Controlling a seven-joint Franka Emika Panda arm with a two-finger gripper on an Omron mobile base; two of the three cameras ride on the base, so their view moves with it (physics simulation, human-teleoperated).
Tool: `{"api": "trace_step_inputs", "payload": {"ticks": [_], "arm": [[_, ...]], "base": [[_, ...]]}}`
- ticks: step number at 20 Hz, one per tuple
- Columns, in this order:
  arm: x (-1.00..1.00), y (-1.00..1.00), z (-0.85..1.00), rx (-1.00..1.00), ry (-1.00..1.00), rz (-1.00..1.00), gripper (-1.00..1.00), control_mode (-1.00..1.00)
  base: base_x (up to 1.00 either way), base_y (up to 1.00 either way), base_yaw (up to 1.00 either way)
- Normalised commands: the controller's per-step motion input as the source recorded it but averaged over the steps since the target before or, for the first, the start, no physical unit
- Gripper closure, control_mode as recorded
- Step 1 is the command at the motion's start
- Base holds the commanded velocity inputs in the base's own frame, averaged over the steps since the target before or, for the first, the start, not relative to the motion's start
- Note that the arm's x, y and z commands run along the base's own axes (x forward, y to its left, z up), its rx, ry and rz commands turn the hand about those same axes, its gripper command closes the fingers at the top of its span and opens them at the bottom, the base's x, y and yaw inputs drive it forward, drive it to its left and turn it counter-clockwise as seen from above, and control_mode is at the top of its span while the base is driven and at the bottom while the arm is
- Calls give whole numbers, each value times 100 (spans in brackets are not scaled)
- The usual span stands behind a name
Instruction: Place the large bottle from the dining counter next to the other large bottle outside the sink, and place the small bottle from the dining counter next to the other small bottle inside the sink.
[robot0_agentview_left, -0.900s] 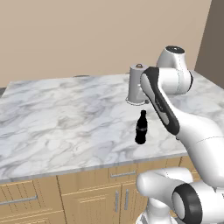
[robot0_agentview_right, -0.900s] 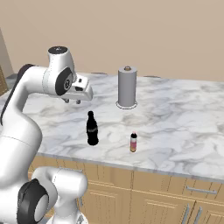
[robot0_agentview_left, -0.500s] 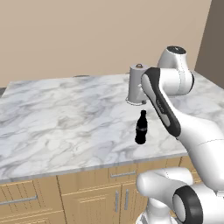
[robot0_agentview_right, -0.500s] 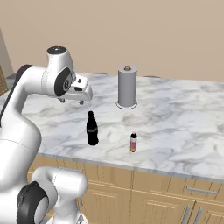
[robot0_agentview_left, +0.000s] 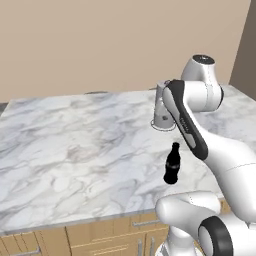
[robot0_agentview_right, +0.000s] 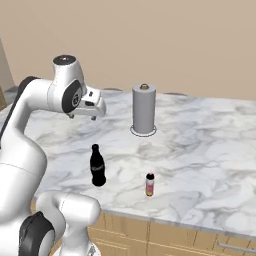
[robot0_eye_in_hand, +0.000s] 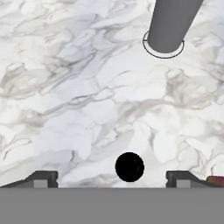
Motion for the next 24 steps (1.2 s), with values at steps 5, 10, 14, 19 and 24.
{"api": "trace_step_inputs", "payload": {"ticks": [5, 10, 14, 19, 24], "arm": [[0, 0, 0, 0, 0, 0, -100, 100], [0, 0, 0, 0, -1, 0, -100, -100], [0, 0, 0, 0, 0, 0, -100, -100], [9, -10, -3, 0, 3, 0, -100, -100], [0, -22, -7, 0, 13, -3, -100, -100]], "base": [[75, -6, 1], [0, 0, 0], [0, 0, 0], [0, 0, 0], [0, 0, 0]]}}
